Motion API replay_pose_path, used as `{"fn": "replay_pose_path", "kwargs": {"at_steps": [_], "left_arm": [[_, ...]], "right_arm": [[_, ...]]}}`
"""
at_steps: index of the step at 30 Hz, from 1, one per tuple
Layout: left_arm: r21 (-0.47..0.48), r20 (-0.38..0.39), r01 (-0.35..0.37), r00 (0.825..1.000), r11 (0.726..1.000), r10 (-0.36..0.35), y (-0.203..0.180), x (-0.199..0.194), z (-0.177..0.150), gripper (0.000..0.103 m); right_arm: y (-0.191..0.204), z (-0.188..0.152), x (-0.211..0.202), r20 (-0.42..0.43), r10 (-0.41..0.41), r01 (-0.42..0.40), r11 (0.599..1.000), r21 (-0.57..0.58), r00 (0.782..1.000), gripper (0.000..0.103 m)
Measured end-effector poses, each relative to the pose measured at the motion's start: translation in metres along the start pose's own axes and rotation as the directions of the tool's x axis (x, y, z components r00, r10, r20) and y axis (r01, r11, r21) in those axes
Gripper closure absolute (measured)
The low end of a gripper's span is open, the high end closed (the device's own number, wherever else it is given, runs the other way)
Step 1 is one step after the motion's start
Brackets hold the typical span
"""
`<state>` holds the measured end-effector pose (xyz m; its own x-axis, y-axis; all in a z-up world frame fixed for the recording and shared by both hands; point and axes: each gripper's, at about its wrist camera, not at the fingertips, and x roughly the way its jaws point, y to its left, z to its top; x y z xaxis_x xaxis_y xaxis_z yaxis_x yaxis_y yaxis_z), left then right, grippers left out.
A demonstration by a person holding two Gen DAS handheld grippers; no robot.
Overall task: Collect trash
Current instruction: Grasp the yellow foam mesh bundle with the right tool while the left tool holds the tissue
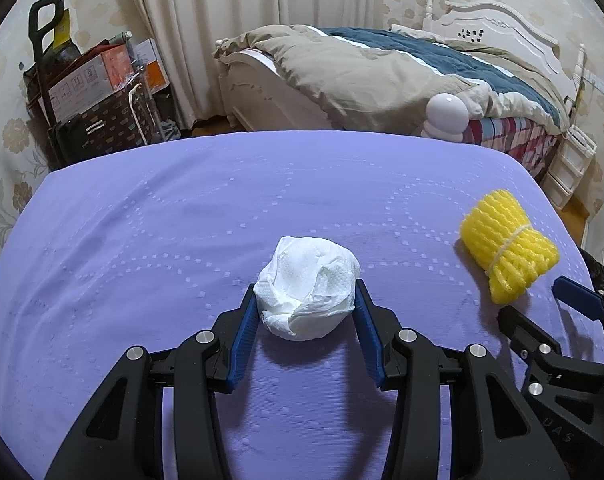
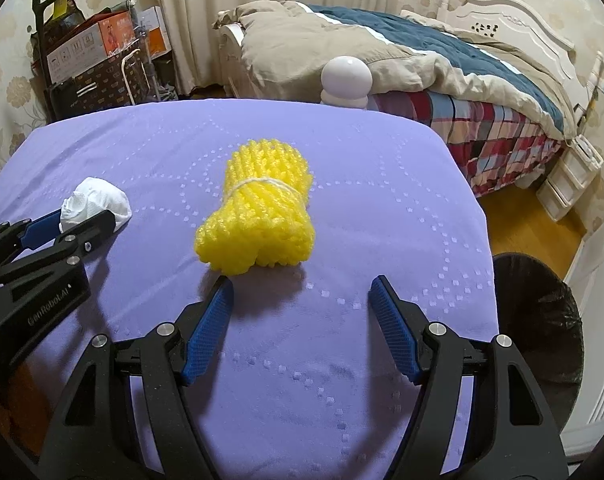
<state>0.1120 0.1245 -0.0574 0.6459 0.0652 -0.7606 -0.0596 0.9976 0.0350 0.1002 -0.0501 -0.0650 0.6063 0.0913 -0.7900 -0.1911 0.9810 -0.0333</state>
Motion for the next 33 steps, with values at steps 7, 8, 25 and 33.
{"fn": "replay_pose_path", "kwargs": {"at_steps": [7, 8, 25, 33], "left_arm": [[-0.006, -0.001, 0.008, 1.0, 1.0, -0.008, 0.003, 0.001, 0.0, 0.057], [-0.006, 0.0, 0.007, 1.0, 1.0, -0.007, 0.003, 0.001, 0.0, 0.057], [-0.026, 0.0, 0.005, 1.0, 1.0, -0.005, 0.011, 0.001, 0.0, 0.057], [-0.037, -0.001, -0.002, 1.0, 0.999, 0.002, 0.02, -0.001, -0.002, 0.057]], "right_arm": [[-0.004, -0.005, -0.006, 0.012, -0.009, 0.009, 1.0, 0.026, 1.0, 0.025], [-0.003, -0.005, -0.006, 0.012, -0.011, 0.011, 1.0, 0.024, 1.0, 0.025], [0.012, 0.005, -0.002, 0.031, -0.007, 0.007, 1.0, -0.007, 0.999, 0.024], [0.021, 0.02, 0.008, 0.034, -0.005, 0.005, 1.0, -0.007, 0.999, 0.024]]}}
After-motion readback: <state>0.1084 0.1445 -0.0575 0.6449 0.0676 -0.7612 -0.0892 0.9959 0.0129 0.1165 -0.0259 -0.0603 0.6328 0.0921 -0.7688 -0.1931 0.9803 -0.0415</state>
